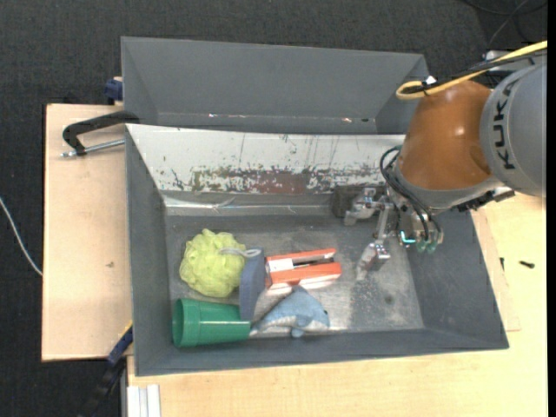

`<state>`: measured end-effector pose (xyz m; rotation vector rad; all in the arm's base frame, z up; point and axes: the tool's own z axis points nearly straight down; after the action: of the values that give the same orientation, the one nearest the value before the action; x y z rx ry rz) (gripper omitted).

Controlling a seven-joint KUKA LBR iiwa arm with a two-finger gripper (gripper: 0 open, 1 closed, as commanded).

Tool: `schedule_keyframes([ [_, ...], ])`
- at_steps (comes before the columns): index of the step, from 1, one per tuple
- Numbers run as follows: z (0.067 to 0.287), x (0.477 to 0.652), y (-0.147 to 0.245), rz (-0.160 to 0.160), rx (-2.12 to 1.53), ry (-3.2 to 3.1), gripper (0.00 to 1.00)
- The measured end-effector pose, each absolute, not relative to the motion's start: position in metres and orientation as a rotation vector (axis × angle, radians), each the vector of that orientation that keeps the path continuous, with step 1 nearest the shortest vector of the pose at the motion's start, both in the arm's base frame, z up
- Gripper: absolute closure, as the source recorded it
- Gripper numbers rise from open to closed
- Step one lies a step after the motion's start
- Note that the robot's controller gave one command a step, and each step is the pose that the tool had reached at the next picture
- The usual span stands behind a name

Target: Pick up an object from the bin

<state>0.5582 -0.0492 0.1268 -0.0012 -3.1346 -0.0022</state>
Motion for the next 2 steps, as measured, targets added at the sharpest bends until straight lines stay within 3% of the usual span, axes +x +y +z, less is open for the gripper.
schedule_keyframes([
  [2, 0.1303, 0.5597, -0.0486, -0.001, -0.007, -3.141, 0.00],
])
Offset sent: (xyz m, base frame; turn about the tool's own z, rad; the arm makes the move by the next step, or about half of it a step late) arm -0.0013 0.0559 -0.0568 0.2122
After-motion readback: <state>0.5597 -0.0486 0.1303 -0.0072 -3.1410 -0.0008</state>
